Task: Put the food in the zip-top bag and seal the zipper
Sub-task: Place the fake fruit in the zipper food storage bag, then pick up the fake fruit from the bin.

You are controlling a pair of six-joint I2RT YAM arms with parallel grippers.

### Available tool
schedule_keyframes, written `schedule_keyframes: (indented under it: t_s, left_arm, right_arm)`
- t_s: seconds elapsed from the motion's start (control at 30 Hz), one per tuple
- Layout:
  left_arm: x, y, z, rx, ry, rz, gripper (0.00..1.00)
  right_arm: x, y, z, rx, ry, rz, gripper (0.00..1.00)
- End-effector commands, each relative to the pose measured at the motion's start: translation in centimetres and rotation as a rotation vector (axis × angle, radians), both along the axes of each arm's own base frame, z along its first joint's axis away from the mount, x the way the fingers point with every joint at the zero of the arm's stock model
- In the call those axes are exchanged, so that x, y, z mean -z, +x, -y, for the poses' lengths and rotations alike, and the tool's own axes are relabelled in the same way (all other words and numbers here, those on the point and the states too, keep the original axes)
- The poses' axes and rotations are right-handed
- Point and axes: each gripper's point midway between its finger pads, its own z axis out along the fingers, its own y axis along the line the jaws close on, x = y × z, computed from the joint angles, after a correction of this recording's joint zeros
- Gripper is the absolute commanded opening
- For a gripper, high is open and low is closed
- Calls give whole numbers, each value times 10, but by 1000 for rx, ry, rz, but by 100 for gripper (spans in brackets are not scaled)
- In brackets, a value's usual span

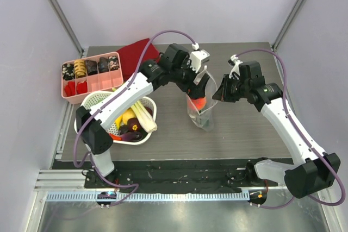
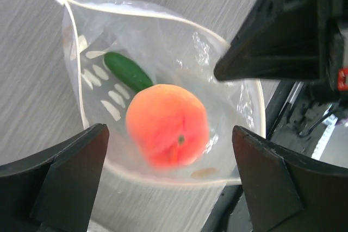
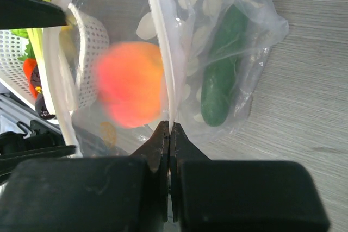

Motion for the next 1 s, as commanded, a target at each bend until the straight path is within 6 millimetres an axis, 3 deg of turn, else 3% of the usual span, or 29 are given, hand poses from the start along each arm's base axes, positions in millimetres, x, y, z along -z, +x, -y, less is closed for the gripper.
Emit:
schedule_keyframes:
  t_s: [0.0, 0.07, 0.1, 0.13, 0.17, 0.2, 0.23, 0.27, 0.3, 0.37, 0.4, 0.47, 0.57, 0.73, 0.83, 0.97]
  left_arm:
    - [-56, -15, -28, 65, -44, 101, 100]
    - [-56, -13, -53, 31, -50, 84, 100]
    - [-69, -23, -67, 48, -73, 96, 100]
    - [-68, -15, -88, 8, -65, 98, 100]
    - [-51, -18, -104, -6, -27, 76, 100]
    - [-59, -28, -125, 1, -23, 115, 100]
    - [-52, -32, -140, 0, -3, 111, 100]
    - [-35, -30, -168, -50, 30, 79, 100]
    - [-33, -48, -188, -57, 50, 63, 99]
    - [-12, -58, -223, -60, 117, 63, 97]
    - [-12, -68, -237, -68, 143, 90, 96]
    - [13, -86, -261, -45, 230, 61, 94]
    - [34, -114, -280, 6, 312, 60, 92]
    - [69, -151, -289, 149, 358, 27, 82]
    - [88, -158, -289, 225, 365, 35, 76]
    - [111, -159, -284, 318, 349, 56, 76]
  right_arm:
    - [-15, 2, 9, 9, -33, 75, 1]
    - [-15, 1, 10, 2, -37, 82, 1]
    - [-15, 1, 10, -1, -39, 85, 1]
    - [-16, 1, 10, -4, -41, 90, 1]
    - [-16, 0, 11, -7, -44, 94, 1]
    - [-18, 0, 11, -7, -44, 101, 1]
    - [-18, -1, 10, -12, -40, 102, 1]
    - [-19, -2, 11, -17, -43, 106, 1]
    - [-19, -2, 11, -20, -43, 109, 1]
    - [-19, -3, 12, -19, -47, 108, 1]
    - [-19, -3, 11, -21, -48, 108, 1]
    - [-16, -3, 11, -25, -47, 100, 1]
    - [-15, -3, 9, -29, -40, 93, 1]
    - [-16, -3, 9, -29, -39, 97, 1]
    - [-16, -3, 8, -29, -34, 94, 1]
    - [-18, -4, 7, -28, -25, 96, 1]
